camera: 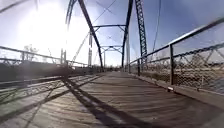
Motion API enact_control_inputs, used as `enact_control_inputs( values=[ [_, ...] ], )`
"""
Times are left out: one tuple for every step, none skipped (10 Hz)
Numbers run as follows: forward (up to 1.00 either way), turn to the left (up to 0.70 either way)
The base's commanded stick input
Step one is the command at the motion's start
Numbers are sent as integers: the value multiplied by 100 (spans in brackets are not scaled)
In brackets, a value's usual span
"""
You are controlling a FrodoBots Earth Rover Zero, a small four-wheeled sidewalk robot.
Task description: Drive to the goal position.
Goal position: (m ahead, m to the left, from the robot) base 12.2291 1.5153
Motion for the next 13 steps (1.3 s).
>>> enact_control_inputs(
  values=[
    [100,-2],
    [100,-13],
    [100,-24],
    [100,-35],
    [100,-38],
    [100,-35],
    [100,-27],
    [100,-18],
    [100,-10],
    [100,-1],
    [100,0],
    [100,0],
    [100,0]
  ],
)
